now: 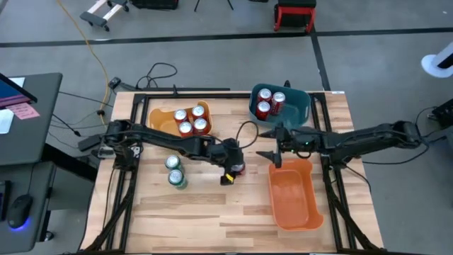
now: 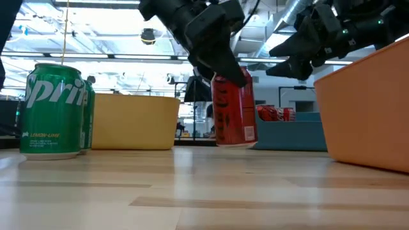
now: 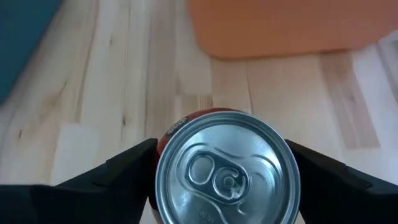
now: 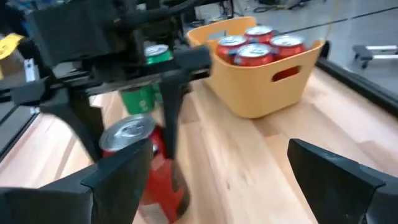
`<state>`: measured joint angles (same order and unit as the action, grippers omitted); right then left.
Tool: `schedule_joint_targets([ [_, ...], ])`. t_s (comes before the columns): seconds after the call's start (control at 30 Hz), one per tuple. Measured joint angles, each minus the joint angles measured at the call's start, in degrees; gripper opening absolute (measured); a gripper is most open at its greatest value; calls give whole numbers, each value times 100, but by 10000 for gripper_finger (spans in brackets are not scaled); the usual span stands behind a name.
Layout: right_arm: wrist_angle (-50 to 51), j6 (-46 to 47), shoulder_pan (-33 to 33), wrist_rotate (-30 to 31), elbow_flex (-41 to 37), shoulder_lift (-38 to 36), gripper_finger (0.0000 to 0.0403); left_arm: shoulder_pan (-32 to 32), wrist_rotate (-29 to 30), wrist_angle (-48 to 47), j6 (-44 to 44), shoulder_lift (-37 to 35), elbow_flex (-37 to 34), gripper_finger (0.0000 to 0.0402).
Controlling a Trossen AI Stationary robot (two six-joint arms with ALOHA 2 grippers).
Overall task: Sort soda cans
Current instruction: Put the red soda can into the blue bin
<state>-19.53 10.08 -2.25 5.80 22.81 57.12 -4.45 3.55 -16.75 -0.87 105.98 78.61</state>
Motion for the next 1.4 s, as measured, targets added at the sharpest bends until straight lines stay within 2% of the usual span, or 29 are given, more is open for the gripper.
schedule_joint_targets([
  [0.17,-101,-40,-52,12,0,364,395,0,36,-421,-169,2,272,346],
  [0.4,-432,48,-163,5,0,623,395,2,-29,-533,-142,-25,273,352],
  [0.6,-768,69,-159,-16,0,775,395,-15,296,-1866,203,-299,266,354],
  [0.7,-1156,107,-161,-329,0,999,395,-20,483,-2138,367,-458,262,354],
  [0.83,-1499,111,-134,-744,81,1326,395,-77,525,-2136,511,-719,264,354],
  [1.03,-1417,-51,18,-911,474,1981,395,-258,506,-2191,575,-743,36,354],
  [1.2,-1281,-161,146,-922,790,2365,395,-270,585,-1750,712,-686,-560,354],
  [1.4,-839,-261,152,-976,1223,2648,395,-75,959,-604,769,-694,-1208,354],
])
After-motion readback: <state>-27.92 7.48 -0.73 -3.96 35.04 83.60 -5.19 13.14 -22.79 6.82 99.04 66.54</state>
